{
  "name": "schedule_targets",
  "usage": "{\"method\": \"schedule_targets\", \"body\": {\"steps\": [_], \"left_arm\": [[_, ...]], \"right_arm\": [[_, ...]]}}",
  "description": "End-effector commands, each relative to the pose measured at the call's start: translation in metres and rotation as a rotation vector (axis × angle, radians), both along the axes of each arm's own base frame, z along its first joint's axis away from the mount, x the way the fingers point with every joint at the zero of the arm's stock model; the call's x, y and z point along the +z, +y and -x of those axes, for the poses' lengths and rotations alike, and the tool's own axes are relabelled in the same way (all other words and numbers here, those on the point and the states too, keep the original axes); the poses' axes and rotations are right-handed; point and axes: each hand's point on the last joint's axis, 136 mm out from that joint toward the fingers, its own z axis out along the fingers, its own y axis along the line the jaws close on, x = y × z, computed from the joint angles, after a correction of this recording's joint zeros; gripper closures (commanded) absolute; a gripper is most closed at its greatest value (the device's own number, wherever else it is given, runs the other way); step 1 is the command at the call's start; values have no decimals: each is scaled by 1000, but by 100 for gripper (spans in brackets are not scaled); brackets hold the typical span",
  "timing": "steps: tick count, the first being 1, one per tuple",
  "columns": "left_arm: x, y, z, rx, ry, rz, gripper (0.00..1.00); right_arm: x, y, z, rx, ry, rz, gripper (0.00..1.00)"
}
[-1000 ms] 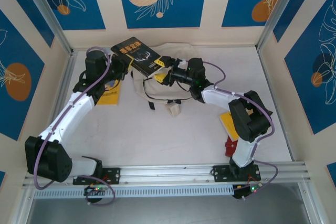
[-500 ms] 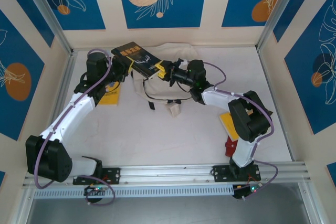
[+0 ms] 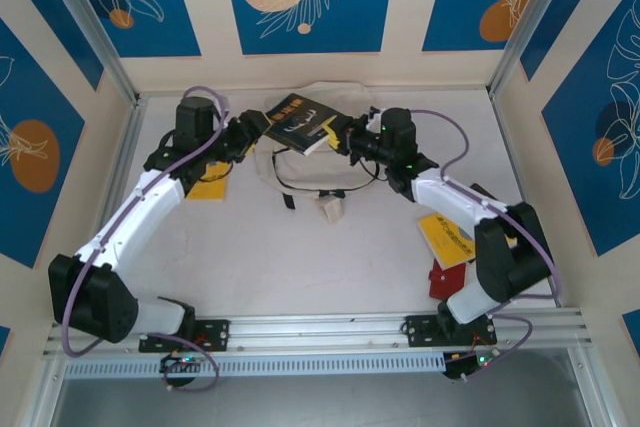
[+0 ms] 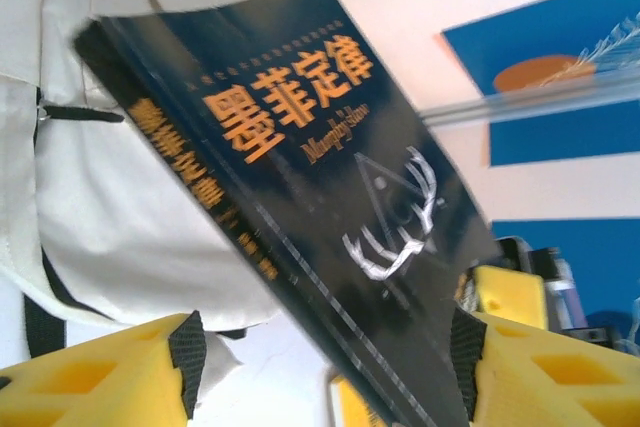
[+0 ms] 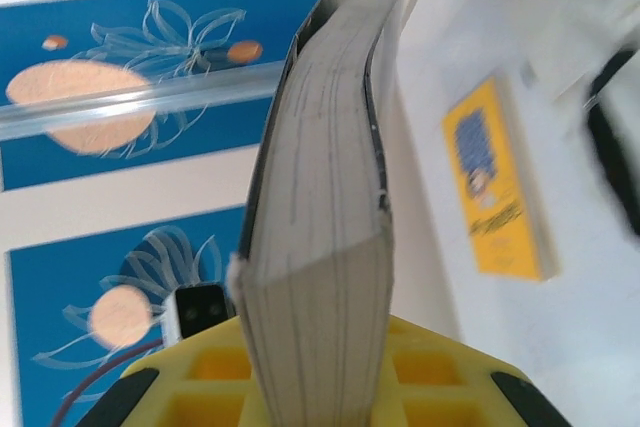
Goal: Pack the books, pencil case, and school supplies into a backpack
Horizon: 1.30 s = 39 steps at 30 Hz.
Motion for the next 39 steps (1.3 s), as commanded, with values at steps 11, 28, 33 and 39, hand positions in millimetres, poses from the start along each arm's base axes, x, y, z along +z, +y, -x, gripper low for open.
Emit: {"method": "schedule_targets", "body": {"steps": [11, 28, 33, 39], "left_arm": [[-99, -87, 5, -316, 128, -454, 32], [-219, -123, 2, -535, 344, -693, 30], [-233, -124, 40, -594, 405, -680, 30], [-229, -127, 87, -643, 430, -729, 30]], "right_arm": [[7, -125, 13, -242, -135, 485, 100], [-9, -186, 21, -321, -50, 447, 100], [-11, -189, 22, -322, -40, 440, 100], [-16, -191, 22, -329, -24, 433, 100]]}}
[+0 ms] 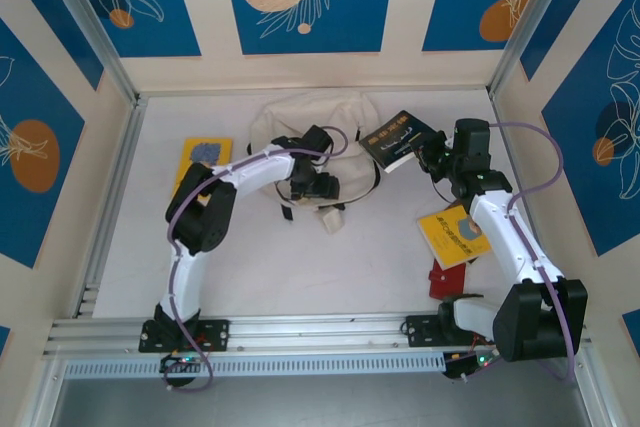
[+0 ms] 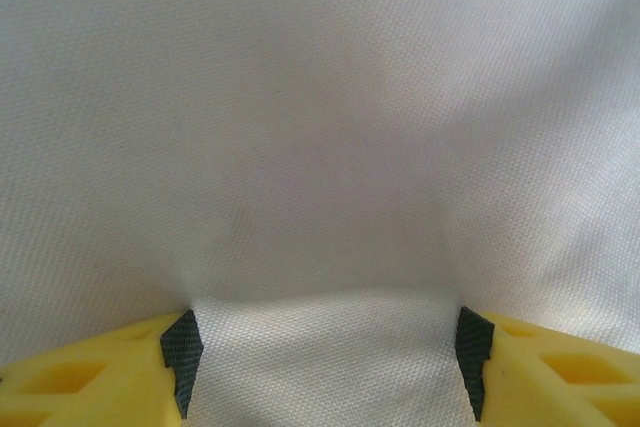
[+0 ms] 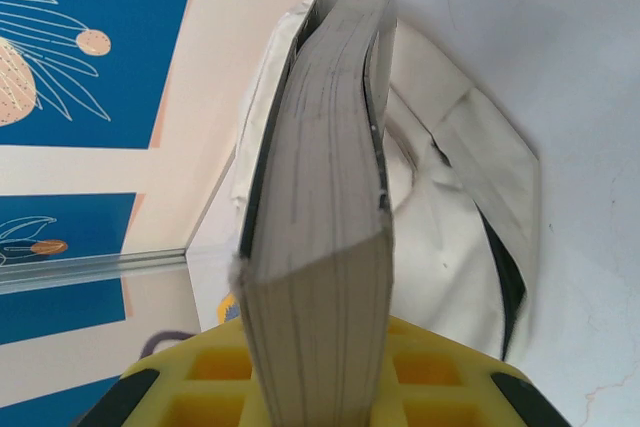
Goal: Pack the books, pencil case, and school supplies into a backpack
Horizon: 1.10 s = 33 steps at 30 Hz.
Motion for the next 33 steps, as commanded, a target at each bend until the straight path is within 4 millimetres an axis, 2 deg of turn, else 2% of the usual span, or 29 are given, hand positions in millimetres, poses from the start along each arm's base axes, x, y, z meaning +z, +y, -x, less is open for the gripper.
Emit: {"method": "schedule_targets", "body": {"steps": [1, 3, 8, 14, 19, 24, 33], "left_arm": [[-1, 2, 49, -45, 81, -60, 30], [3, 3, 52, -43, 63, -79, 30], [8, 12, 36, -4, -9, -159, 31], [20, -13, 25, -53, -49, -134, 31], [22, -12, 11, -92, -96, -185, 28], [11, -35, 22, -263, -9, -134, 31], [-7, -41, 41, -318, 95, -116, 28]], "right_arm": [[22, 3, -3, 19, -88, -23, 100], [20, 2, -2, 15, -85, -24, 100], [20, 1, 0, 8, -86, -24, 100], [22, -6, 6, -17, -87, -7, 100], [22, -22, 11, -48, -89, -18, 100], [20, -33, 14, -73, -86, -34, 100], [19, -42, 15, -94, -83, -36, 100]]}}
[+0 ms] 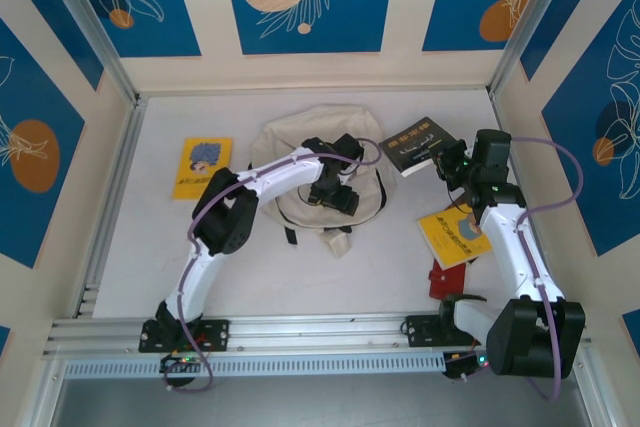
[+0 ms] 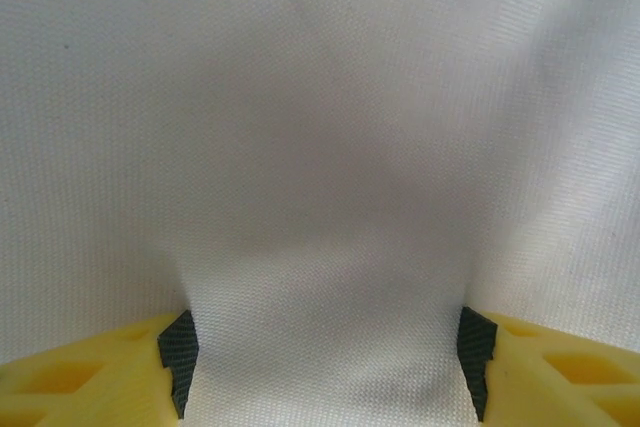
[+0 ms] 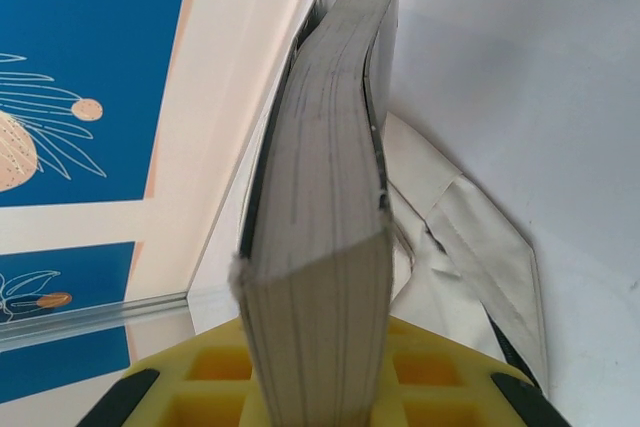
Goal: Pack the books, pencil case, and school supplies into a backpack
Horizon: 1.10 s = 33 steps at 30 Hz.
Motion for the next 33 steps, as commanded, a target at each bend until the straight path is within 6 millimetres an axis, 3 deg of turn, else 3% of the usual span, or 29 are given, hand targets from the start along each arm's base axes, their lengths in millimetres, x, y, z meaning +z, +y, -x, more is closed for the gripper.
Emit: {"method": "schedule_targets", "body": {"steps": [1, 5, 8, 11, 18, 25, 33], "left_arm": [[-11, 0, 20, -51, 83, -27, 28], [-33, 12, 21, -37, 101, -107, 31], [-41, 16, 23, -31, 115, -128, 44], [-34, 16, 19, -26, 84, -124, 57], [19, 7, -5, -23, -39, -34, 78], [68, 10, -23, 4, -131, 53, 98], [133, 17, -55, 79, -300, 174, 100]], "right_arm": [[24, 2, -1, 18, -90, -11, 100], [23, 1, -2, 17, -88, -9, 100], [23, 0, -1, 15, -87, -8, 100], [24, 1, -1, 17, -88, -8, 100], [22, 2, 1, 26, -80, -4, 100], [27, -4, 13, 16, -85, 36, 100], [39, -13, 45, 1, -86, 124, 100]]}}
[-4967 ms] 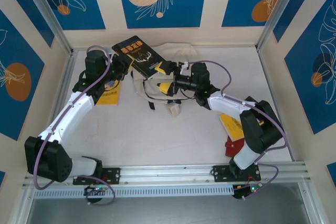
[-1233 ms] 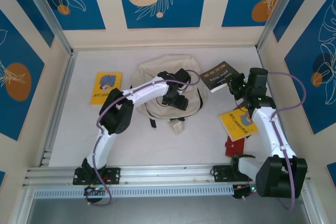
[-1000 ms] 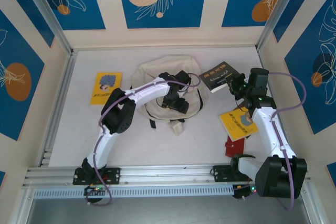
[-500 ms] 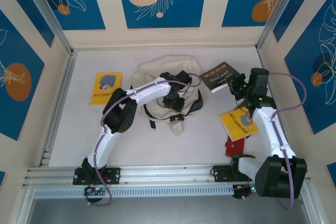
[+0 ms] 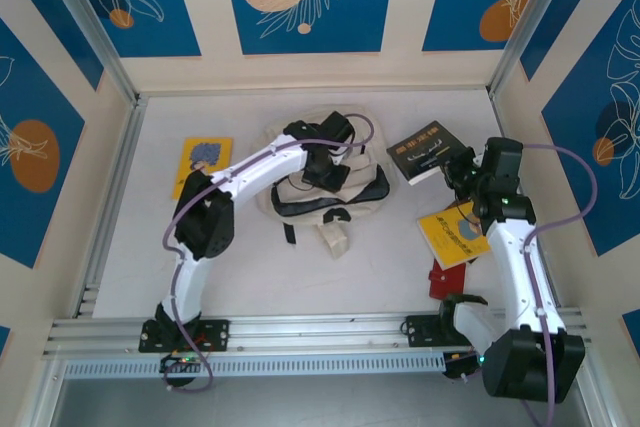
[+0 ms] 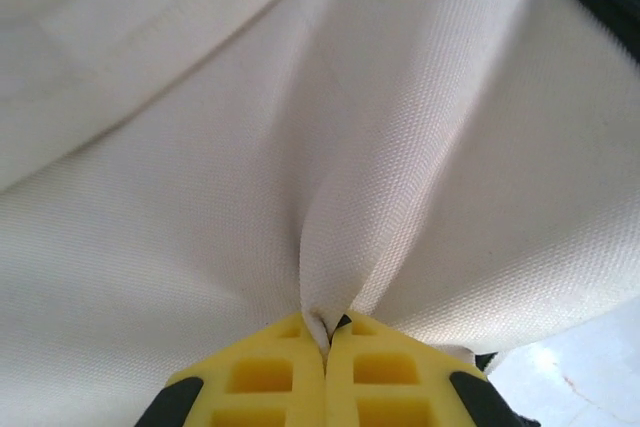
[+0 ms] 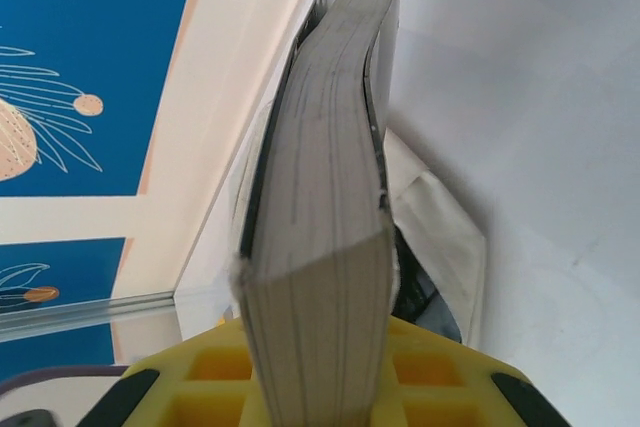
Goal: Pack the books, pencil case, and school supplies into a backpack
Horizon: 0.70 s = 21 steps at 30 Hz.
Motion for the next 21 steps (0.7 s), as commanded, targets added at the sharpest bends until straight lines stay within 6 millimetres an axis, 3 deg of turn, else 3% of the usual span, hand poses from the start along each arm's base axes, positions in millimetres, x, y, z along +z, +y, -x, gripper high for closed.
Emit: {"method": "schedule_targets", "body": {"steps": [1, 5, 9, 16, 21], "left_arm": [[61, 3, -26, 50, -147, 108, 100], [71, 1, -32, 53, -152, 160, 100], [72, 4, -39, 73, -158, 174, 100], [129, -9, -65, 140, -315, 323, 100], [157, -20, -79, 182, -390, 427, 100]], "right_arm": [[25, -3, 17, 11, -72, 77, 100], [21, 2, 33, 43, -52, 91, 100], [16, 19, 44, 126, -37, 33, 100], [22, 55, 63, 309, -44, -92, 100], [22, 73, 76, 381, -34, -107, 100]]}}
